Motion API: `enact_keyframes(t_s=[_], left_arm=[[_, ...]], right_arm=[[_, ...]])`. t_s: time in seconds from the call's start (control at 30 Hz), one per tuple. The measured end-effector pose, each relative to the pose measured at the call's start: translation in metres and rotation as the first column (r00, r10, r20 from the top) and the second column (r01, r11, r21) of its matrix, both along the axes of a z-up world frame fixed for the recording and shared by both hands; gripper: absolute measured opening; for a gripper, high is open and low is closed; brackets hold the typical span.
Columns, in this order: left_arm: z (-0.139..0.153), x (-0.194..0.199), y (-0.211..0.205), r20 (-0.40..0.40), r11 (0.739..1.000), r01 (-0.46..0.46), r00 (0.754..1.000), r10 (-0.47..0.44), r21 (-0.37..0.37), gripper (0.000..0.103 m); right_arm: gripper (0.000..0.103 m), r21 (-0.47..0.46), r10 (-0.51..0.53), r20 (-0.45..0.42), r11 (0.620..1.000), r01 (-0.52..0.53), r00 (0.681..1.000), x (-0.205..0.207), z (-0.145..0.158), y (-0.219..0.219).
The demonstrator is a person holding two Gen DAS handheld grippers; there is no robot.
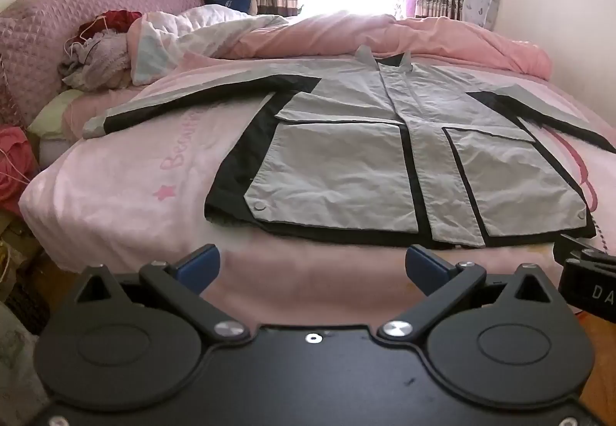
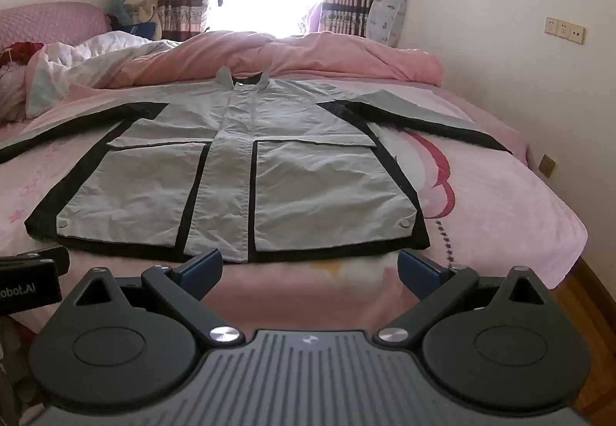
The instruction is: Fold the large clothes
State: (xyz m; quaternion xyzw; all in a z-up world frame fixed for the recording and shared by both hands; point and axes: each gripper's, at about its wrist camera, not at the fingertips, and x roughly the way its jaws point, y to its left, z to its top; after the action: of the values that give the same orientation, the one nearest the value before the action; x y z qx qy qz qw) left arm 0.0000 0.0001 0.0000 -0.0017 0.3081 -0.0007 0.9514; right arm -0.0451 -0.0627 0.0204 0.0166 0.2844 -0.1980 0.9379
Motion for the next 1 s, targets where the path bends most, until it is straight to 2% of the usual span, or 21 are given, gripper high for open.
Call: enact_keyframes(t_s=[0.87, 1.0], left_arm=[[0.0033, 0.0000, -0.0025, 0.011, 1.000, 0.008, 1.000, -0.008, 0.014, 0.103], [0.0040, 0.0002, -0.0028, 0.011, 1.000, 0.010, 1.000, -0.010, 0.015, 0.103]], right_arm=[[0.103, -0.003, 0.000, 0.006, 1.000, 0.000, 1.000, 0.0017, -0.0042, 0.0016], [0.103, -0.006, 0.001, 0.005, 1.000, -0.001, 1.000, -0.0015, 0.0035, -0.0018]])
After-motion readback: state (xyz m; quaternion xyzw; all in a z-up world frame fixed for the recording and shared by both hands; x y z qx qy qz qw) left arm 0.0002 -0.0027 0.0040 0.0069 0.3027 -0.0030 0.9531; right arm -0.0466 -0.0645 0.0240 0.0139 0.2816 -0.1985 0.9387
